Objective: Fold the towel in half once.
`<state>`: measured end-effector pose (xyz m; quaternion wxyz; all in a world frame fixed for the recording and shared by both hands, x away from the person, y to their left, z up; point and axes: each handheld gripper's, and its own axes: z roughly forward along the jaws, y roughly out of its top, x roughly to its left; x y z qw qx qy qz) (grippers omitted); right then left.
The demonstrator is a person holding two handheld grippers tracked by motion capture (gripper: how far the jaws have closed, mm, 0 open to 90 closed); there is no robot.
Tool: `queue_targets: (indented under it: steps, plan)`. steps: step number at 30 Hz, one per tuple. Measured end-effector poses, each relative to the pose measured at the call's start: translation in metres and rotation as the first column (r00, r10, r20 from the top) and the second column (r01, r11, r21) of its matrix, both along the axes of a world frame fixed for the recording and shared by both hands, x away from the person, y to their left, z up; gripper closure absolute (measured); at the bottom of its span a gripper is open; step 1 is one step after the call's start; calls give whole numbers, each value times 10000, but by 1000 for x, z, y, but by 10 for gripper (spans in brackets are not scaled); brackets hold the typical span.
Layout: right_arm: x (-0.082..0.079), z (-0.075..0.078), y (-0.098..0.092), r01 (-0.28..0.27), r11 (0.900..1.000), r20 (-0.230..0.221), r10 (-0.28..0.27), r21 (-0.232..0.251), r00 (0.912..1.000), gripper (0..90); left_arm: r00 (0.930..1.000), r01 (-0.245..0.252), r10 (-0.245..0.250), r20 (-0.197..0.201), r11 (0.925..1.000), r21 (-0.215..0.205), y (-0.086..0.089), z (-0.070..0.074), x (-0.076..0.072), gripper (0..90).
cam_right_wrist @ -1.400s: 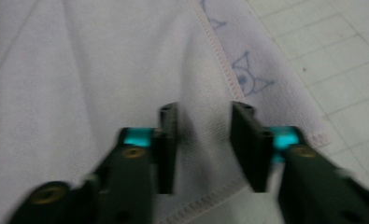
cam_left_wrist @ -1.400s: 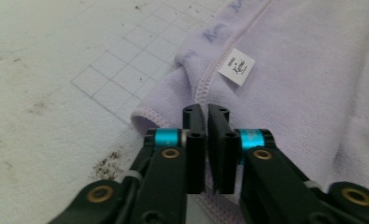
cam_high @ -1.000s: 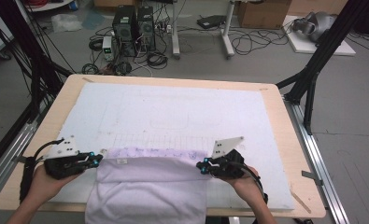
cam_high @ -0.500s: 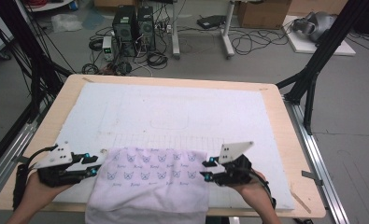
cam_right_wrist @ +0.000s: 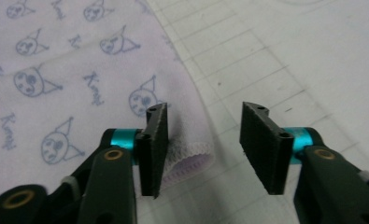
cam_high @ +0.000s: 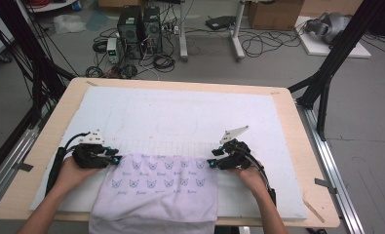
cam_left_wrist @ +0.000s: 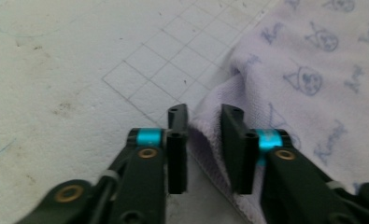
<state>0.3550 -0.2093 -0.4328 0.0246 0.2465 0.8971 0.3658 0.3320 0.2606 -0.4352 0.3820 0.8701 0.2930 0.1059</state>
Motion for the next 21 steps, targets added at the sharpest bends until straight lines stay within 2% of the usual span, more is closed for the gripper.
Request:
queue_targets:
  steps: [1,2,3,4,8,11,13,15,17,19,21]
  plan:
    - [1,-2,0,-148,9999,-108,148,35,9998,644,10000,64,-64,14,9999,-123,1,1,-1,826]
    - [1,-3,1,-345,9994,-302,347,72,9989,746,10000,4,-4,24,9997,-224,3,3,-1,840]
    - [-1,-4,1,-506,9987,-372,509,91,9980,786,9999,-64,66,115,9998,-209,5,4,-2,848]
    - [-2,-3,1,-606,9981,-252,609,140,9978,831,9996,-192,197,178,9995,-249,7,6,-4,853]
    - [-9,6,-2,-525,9986,164,523,120,9985,852,9943,-904,932,525,9945,-523,22,13,-8,858]
    - [-15,16,-7,-469,9979,549,444,447,9975,854,9917,-1140,1184,508,9901,-819,28,16,-9,848]
    - [-16,18,-8,-480,9979,696,449,441,9966,819,9907,-1221,1260,507,9898,-734,27,16,-9,763]
    - [-14,15,-9,-299,9985,516,276,456,9983,683,9909,-1277,1303,340,9892,-714,25,14,-7,616]
    - [-10,9,-10,16,9993,260,-25,361,9997,563,9919,-1250,1261,130,9900,-651,23,10,-3,537]
    - [-6,4,-11,282,9993,-65,-281,255,9996,505,9921,-1247,1240,-176,9911,-456,20,4,1,491]
    - [-2,0,-10,289,9992,-216,-283,261,9994,502,9930,-1116,1106,-418,9935,-226,17,0,4,485]
